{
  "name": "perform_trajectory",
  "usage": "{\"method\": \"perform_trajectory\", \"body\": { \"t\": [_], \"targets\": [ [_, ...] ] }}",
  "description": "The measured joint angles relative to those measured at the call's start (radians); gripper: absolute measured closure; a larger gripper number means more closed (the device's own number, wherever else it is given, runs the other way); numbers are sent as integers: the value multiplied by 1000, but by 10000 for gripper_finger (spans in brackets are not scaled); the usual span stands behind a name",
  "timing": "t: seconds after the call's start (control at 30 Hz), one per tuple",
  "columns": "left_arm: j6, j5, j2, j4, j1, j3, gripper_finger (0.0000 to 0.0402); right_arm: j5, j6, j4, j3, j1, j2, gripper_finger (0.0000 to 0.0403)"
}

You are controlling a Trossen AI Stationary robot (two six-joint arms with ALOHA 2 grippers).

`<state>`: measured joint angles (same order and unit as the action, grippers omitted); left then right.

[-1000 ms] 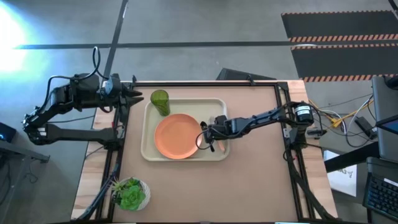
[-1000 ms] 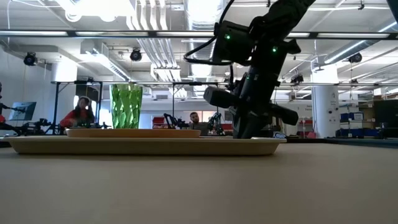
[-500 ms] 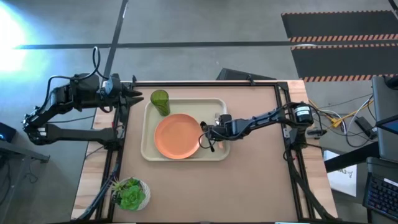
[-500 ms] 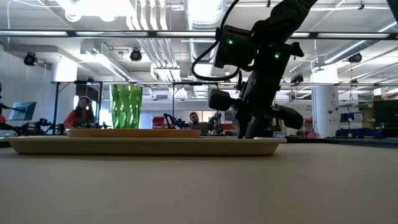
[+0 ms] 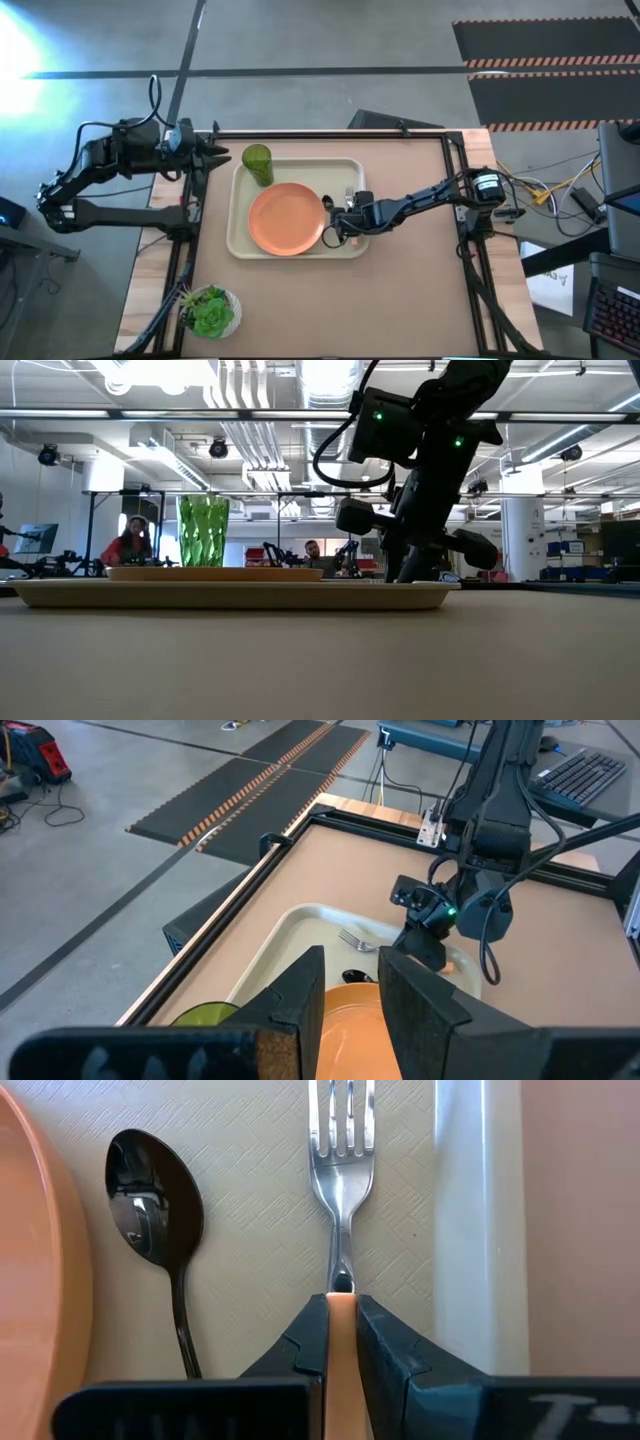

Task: Pick and place plate/cup/fork/spoon on tray
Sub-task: Put the orange fork on the white serving tray to the right of the black spoon

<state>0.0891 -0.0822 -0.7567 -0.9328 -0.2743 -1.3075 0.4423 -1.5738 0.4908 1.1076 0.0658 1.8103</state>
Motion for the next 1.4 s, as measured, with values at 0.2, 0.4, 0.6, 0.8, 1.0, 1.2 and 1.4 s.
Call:
{"method": "perform_trajectory", "body": {
  "t": [0.2, 0.4, 0.6, 0.8, 1.0, 1.2, 1.4],
  "targets": [
    [1, 0, 0, 0, 0, 0, 323, 2, 2, -2, 0, 0, 0, 368],
    [1, 0, 0, 0, 0, 0, 323, 0, 4, -4, 0, 0, 1, 352],
    [2, 0, 0, 0, 0, 0, 323, 0, 54, 5, 18, -1, 3, 352],
    [2, 0, 0, 0, 0, 0, 323, 21, 94, 0, 47, 0, 4, 351],
    [5, 0, 0, 0, 0, 0, 323, 30, 87, 28, 47, -1, 4, 351],
    [5, 0, 0, 0, 0, 0, 323, 55, -7, 86, 47, -1, 3, 351],
    [4, 0, 0, 0, 0, 0, 323, 57, -26, 82, 47, 0, 2, 351]
  ]
}}
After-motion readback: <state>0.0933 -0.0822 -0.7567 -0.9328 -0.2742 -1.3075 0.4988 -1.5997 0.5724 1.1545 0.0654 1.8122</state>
